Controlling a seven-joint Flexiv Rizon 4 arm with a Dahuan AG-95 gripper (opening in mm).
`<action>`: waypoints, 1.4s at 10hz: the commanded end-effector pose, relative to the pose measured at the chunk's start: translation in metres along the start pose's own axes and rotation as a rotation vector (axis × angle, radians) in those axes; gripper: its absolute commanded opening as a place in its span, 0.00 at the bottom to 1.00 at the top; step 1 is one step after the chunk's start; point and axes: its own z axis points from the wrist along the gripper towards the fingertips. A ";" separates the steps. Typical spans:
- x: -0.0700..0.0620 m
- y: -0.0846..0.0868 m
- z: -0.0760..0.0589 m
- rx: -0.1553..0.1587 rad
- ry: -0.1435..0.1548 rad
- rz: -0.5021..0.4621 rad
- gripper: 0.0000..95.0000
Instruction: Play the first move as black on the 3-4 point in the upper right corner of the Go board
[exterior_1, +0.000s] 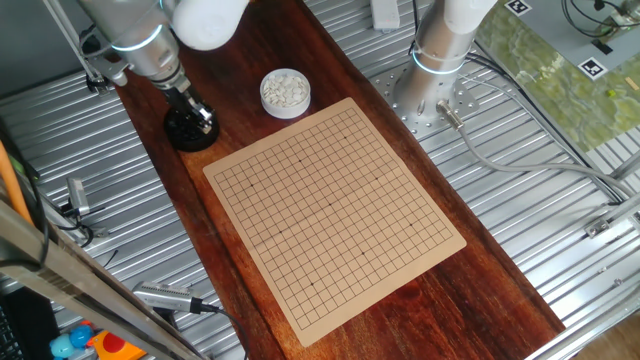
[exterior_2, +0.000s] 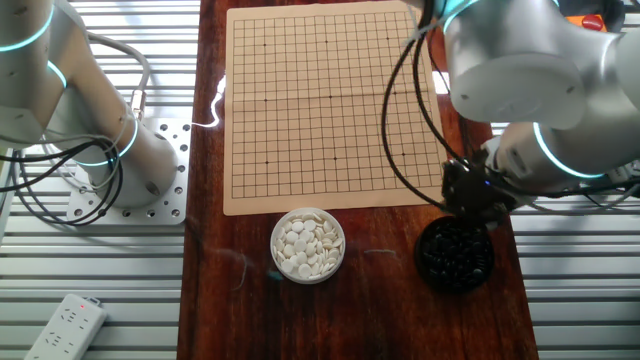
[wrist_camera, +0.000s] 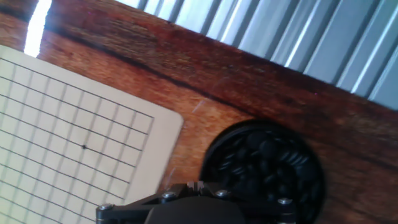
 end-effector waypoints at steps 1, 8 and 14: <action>-0.001 -0.008 0.000 0.003 0.000 -0.003 0.20; -0.004 -0.036 0.008 0.032 0.009 -0.028 0.20; -0.003 -0.047 0.020 0.061 0.022 -0.061 0.40</action>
